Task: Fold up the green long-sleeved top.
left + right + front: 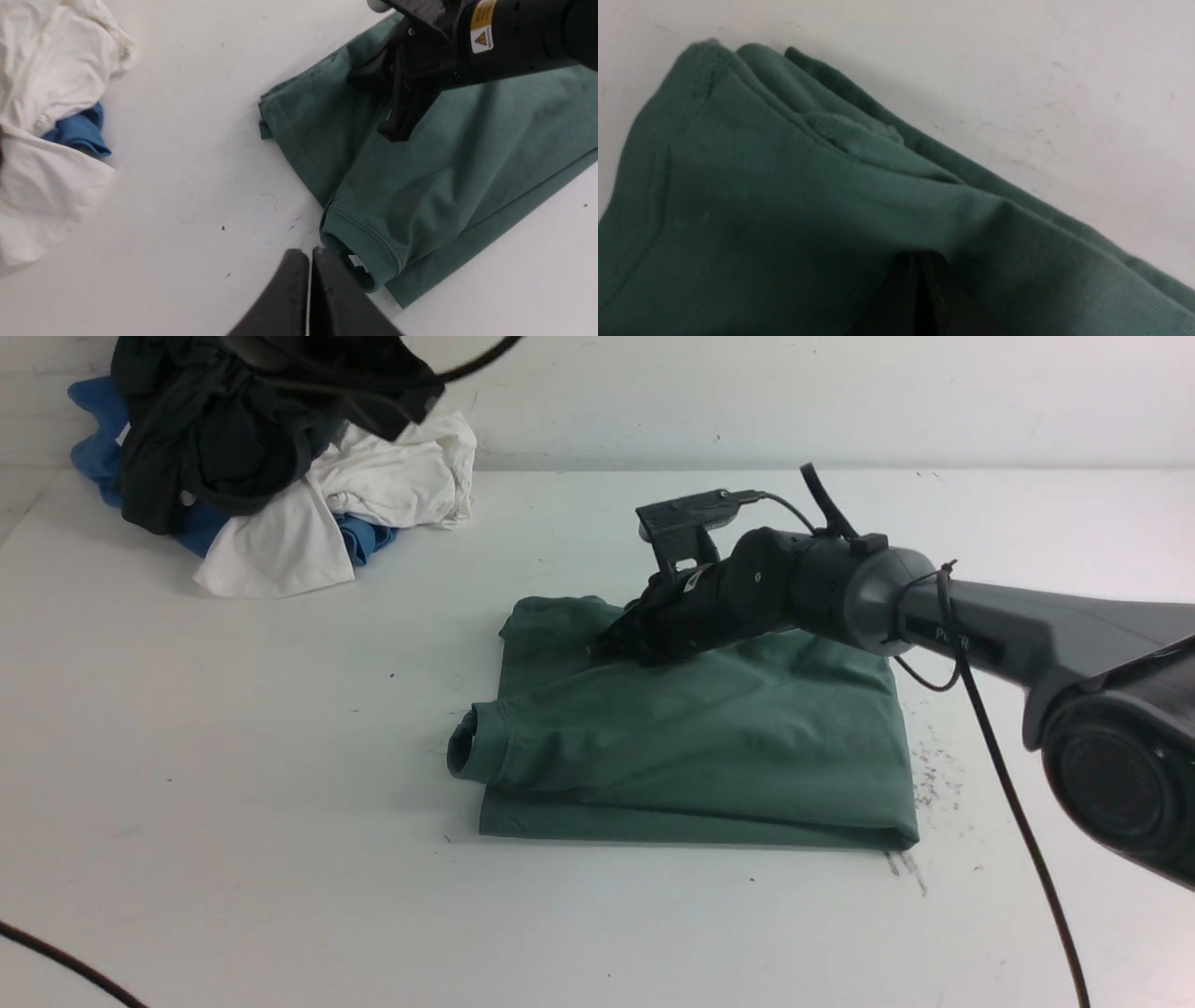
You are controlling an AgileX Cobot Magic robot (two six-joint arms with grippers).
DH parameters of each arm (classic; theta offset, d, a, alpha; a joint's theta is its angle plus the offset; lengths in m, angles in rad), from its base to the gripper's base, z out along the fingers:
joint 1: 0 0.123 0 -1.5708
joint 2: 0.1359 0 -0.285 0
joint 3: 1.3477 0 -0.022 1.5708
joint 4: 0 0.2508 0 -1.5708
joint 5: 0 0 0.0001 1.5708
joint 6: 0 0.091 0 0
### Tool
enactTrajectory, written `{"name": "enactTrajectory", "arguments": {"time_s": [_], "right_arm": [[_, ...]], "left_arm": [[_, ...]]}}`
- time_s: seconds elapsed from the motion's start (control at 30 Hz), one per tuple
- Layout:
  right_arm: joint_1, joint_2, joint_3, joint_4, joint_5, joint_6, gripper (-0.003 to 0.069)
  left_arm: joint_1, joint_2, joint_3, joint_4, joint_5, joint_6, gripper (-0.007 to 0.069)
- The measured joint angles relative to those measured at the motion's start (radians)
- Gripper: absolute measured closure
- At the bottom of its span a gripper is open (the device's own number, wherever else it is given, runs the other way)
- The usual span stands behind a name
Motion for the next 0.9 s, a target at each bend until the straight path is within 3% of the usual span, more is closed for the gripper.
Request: {"name": "enactTrajectory", "arguments": {"time_s": [0.23, 0.37, 0.67, 0.9], "right_arm": [[-0.001, -0.141, -0.091, -0.041, 0.174, 0.0, 0.0673], [-0.001, -0.329, -0.161, -0.114, 0.252, 0.0, 0.0673], [-0.001, -0.714, -0.176, -0.289, 0.562, 0.0, 0.0673], [-0.001, -0.934, -0.068, -0.305, 0.775, 0.004, 0.0673]], "left_arm": [[0.0, -0.194, 0.027, 0.031, 0.003, -0.051, 0.0632], [0.0, -0.377, 0.156, 0.101, 0.004, -0.105, 0.0632], [0.0, -0.847, 0.745, 0.191, 0.0, -0.181, 0.0632], [0.0, -1.109, 1.118, 0.191, -0.144, -0.264, 0.0632]]}}
